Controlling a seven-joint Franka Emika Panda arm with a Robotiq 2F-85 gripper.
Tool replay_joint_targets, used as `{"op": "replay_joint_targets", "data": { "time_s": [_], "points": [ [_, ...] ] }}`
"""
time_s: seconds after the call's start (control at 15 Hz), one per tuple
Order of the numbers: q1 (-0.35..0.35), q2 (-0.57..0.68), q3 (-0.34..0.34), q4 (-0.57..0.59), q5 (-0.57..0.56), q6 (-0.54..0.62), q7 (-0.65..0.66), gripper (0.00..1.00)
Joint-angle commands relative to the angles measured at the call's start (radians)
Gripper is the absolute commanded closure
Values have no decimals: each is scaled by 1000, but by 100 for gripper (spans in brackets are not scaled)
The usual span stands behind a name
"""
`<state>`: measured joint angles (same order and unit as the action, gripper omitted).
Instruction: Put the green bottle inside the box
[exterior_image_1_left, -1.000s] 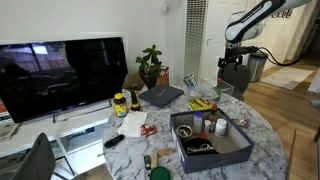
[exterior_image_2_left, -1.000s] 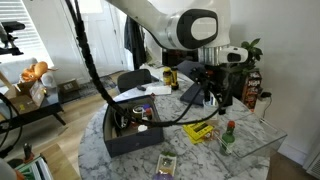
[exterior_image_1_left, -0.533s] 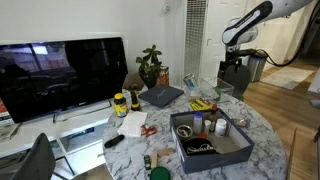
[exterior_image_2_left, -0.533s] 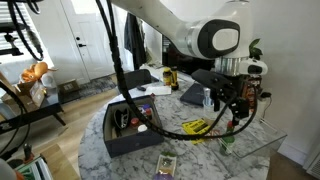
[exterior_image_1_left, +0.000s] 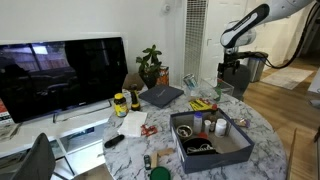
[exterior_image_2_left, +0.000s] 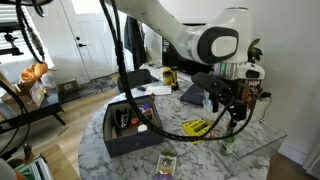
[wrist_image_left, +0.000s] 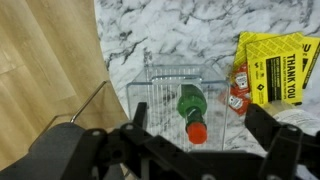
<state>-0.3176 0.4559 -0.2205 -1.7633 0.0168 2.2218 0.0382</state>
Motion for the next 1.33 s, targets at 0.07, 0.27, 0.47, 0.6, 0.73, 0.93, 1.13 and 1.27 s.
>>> {"op": "replay_joint_targets", "data": {
  "time_s": [0.07, 0.27, 0.47, 0.6, 0.73, 0.93, 1.13, 1.27],
  "points": [
    [-33, 42, 29, -27, 94, 87, -71, 0],
    [-49, 61, 44, -33, 150, 168, -99, 0],
    [-57, 75, 53, -41, 176, 228, -112, 3],
    [-60, 83, 61, -47, 187, 263, -119, 17],
    [-59, 93, 66, -49, 190, 294, -117, 27],
    [-55, 113, 66, -43, 182, 340, -107, 44],
    [-52, 131, 61, -38, 172, 380, -97, 40],
    [-51, 139, 59, -35, 168, 388, -91, 37]
  ]
}}
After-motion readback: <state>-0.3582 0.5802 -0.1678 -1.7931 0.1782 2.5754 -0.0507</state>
